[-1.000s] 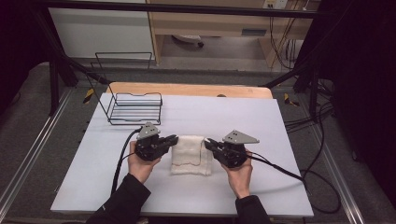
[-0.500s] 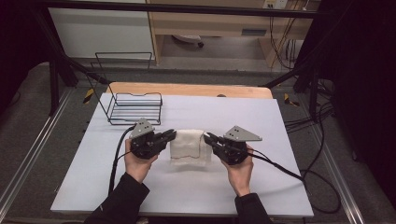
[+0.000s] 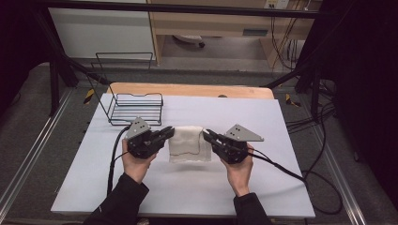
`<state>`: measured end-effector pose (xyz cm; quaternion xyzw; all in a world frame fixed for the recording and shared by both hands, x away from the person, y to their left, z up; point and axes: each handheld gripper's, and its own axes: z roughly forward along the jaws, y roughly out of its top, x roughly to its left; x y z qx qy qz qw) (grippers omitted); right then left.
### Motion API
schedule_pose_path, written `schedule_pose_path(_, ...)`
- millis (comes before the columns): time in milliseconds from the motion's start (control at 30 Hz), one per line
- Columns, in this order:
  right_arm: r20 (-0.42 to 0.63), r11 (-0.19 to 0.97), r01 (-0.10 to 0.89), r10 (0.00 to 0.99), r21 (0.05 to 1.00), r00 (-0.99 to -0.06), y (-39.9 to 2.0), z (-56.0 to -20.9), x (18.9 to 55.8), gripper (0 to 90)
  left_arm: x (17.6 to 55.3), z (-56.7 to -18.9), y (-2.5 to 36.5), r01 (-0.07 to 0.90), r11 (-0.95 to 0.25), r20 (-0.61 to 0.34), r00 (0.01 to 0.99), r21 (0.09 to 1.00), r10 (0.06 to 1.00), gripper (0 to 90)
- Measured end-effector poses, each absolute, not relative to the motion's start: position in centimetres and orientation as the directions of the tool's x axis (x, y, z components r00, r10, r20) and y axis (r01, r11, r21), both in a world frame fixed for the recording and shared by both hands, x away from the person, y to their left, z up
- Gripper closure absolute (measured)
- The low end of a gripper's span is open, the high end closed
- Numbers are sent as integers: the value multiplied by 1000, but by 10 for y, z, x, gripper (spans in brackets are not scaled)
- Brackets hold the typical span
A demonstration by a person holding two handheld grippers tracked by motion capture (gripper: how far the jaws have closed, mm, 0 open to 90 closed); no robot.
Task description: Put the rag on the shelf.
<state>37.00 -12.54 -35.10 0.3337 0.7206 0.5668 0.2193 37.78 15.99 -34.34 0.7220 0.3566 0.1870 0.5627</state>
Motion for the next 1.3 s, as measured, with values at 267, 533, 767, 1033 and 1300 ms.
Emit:
schedule_pose_path(267, 52, 114, 193, 724, 975, -688, -117, -343, 369, 819, 376, -335, 168, 284, -81, -136, 666, 955, 733, 831)
schedule_pose_path(533, 39, 97, 156, 719, 983, -694, -108, -331, 370, 819, 374, -325, 178, 259, -53, -136, 656, 964, 743, 832)
schedule_pose_path(767, 23, 88, 123, 716, 988, -697, -99, -321, 372, 819, 375, -314, 188, 234, -26, -134, 642, 972, 755, 831)
schedule_pose_path(1033, 15, 70, 93, 711, 993, -703, -85, -310, 376, 819, 376, -303, 201, 206, -6, -128, 628, 978, 767, 832)
schedule_pose_path(1300, 1, 70, 72, 709, 995, -705, -72, -299, 382, 819, 379, -294, 212, 182, 3, -118, 623, 983, 773, 831)
